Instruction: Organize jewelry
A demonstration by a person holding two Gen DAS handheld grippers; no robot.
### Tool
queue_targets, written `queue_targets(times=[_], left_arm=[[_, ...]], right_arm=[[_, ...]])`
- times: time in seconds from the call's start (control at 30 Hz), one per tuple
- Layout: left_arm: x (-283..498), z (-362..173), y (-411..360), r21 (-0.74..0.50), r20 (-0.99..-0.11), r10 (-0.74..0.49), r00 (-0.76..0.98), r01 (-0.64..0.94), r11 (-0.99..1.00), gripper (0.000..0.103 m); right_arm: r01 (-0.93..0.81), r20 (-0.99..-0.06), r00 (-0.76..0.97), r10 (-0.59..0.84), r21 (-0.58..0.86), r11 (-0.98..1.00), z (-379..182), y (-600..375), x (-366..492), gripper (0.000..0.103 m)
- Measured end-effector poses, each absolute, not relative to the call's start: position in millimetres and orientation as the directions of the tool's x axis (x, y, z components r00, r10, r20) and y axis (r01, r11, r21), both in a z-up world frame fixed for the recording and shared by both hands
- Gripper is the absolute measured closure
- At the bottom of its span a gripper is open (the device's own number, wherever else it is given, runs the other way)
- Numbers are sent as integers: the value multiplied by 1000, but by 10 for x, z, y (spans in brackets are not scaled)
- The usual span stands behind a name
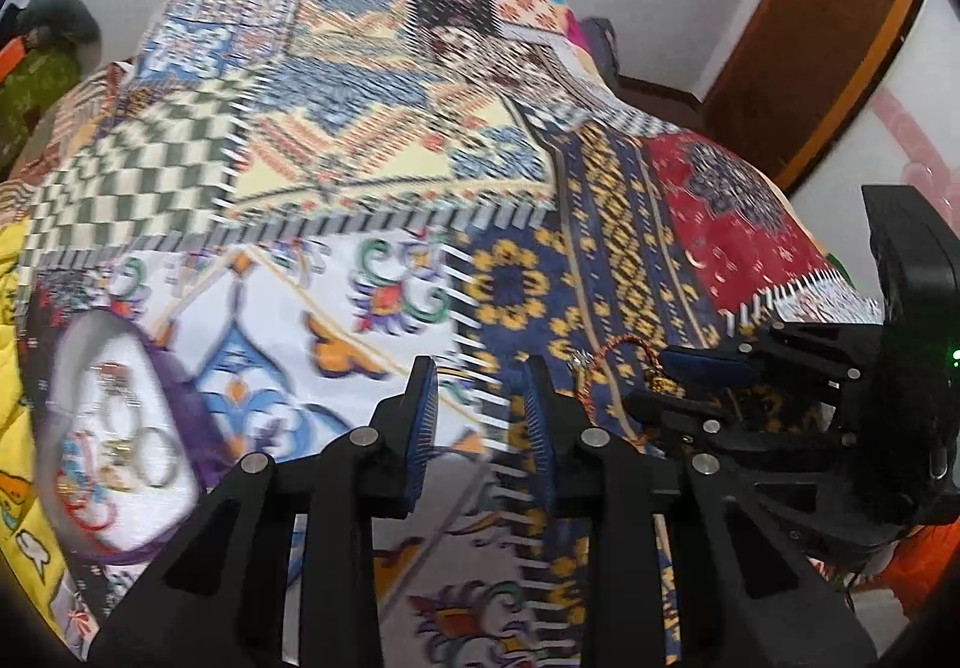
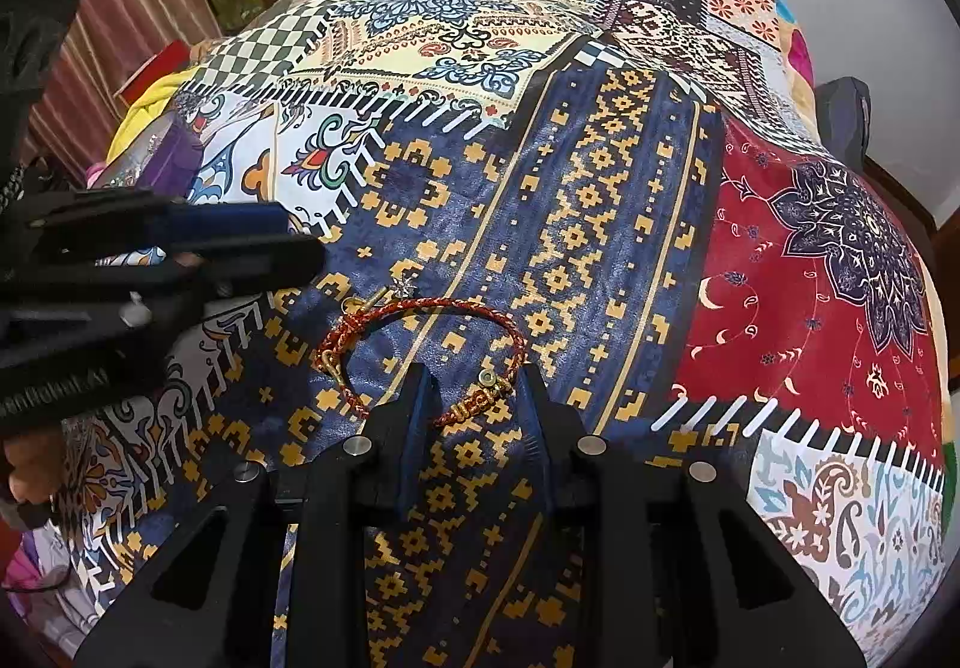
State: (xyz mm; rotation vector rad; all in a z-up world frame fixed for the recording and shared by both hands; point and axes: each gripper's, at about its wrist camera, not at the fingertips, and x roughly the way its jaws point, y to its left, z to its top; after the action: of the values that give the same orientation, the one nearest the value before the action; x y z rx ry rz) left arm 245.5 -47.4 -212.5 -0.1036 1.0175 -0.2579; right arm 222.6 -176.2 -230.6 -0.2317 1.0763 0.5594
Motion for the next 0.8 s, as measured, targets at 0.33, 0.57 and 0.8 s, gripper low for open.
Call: queue_targets(times=[0.33,0.57,0.8], left_arm=[[2581,-2208,-796,-223,-833,-306,461,226,948,74],[2682,-2354,-857,-244,-844,-320,431,222,944,81],[2727,-2395,-870,-240,-848,-315,426,222,945,95]], right_arm=[[-536,-869,360,340,106,837,-2330,-1799,2214,76],[-536,-865,372,337,96,839,-2333,-1783,2196,77],[-521,-860,377,344,111,847,-2330,-1808,2182,88]])
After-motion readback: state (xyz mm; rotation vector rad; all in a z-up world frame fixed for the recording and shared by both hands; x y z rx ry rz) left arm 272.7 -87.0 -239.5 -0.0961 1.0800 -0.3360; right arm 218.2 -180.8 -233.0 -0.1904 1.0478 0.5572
